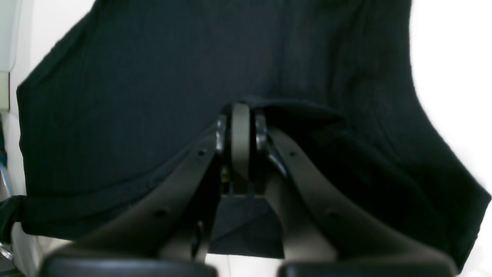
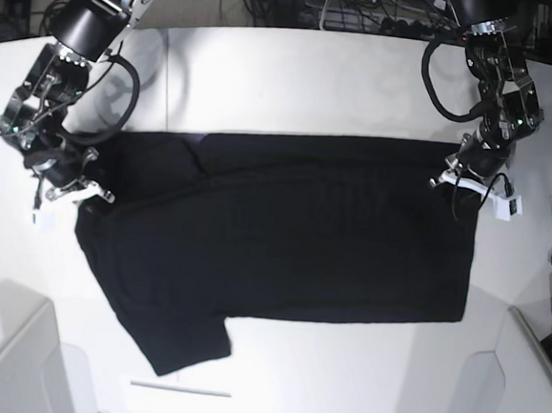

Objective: Fold the T-shirt properly
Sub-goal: 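Lift the held edge and pull the shirt further toward the arms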

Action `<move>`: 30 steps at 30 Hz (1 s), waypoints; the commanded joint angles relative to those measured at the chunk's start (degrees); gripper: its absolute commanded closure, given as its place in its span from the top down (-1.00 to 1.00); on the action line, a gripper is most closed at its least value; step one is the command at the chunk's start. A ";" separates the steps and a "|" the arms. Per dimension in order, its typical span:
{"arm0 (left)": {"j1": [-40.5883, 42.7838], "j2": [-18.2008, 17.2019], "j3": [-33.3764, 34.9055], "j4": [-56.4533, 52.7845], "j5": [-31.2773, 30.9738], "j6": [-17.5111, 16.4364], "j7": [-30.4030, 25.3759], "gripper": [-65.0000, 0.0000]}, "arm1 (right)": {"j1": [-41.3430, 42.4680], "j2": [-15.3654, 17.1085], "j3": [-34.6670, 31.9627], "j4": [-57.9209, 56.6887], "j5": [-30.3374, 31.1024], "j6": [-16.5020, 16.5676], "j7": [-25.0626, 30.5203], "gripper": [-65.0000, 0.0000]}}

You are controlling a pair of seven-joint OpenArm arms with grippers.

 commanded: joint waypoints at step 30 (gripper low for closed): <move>-1.85 -0.66 -0.45 -1.60 -0.70 -0.23 -1.25 -0.87 | 0.95 0.59 0.09 0.78 1.24 -3.81 3.48 -0.82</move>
